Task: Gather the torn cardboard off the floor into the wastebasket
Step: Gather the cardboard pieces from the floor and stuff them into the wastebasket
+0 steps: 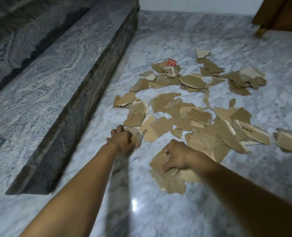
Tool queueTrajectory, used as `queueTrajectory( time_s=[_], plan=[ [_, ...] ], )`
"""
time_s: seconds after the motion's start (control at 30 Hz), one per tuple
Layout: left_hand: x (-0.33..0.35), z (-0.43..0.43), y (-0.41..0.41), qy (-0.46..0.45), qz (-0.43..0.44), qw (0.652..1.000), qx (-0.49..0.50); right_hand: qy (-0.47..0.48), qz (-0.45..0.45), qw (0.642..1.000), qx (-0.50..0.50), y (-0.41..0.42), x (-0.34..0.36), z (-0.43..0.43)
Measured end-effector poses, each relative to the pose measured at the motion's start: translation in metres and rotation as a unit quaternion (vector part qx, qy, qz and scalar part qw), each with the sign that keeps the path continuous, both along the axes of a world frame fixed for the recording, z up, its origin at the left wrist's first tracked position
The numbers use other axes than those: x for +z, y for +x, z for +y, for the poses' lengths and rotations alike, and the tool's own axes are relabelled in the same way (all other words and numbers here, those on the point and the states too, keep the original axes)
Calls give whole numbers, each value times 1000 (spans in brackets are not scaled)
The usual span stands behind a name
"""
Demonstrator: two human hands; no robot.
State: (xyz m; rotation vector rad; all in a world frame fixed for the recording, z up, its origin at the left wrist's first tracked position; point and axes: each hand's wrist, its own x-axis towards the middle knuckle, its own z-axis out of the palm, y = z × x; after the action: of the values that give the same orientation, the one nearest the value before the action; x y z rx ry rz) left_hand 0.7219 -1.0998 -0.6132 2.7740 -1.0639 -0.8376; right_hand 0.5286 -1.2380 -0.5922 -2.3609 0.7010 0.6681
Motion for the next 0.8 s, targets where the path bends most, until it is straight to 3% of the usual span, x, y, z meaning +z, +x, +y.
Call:
queueTrajectory(
  time_s=[0.07, 0.13, 0.3, 0.37, 0.43, 0.53, 0.63, 0.8],
  plan=[
    [-8, 0, -3, -8, -32, 999, 4, -82, 6, 996, 41, -5, -15, 12],
    [-10, 1, -2, -28, -35, 999, 22, -101, 6, 994, 39, -5, -22, 18],
    [-5, 8, -5, -91, 41, 986, 132, -130, 28, 989, 58, 6, -15, 23],
    [-4, 15, -7, -106, 77, 978, 162, -84, -6, 996, 28, 10, -8, 23],
    [0, 24, -6, -73, 55, 986, 140, 3, -79, 996, -47, 12, -3, 18],
    [15, 34, -1, -70, 40, 990, 117, 72, -191, 966, -162, 11, 8, 5],
    [34, 36, 4, -83, 99, 987, 100, 130, -227, 947, -189, 2, 26, -6],
    [60, 20, -1, 3, 147, 989, 7, 230, -248, 885, -321, -14, 54, -34]
  ],
)
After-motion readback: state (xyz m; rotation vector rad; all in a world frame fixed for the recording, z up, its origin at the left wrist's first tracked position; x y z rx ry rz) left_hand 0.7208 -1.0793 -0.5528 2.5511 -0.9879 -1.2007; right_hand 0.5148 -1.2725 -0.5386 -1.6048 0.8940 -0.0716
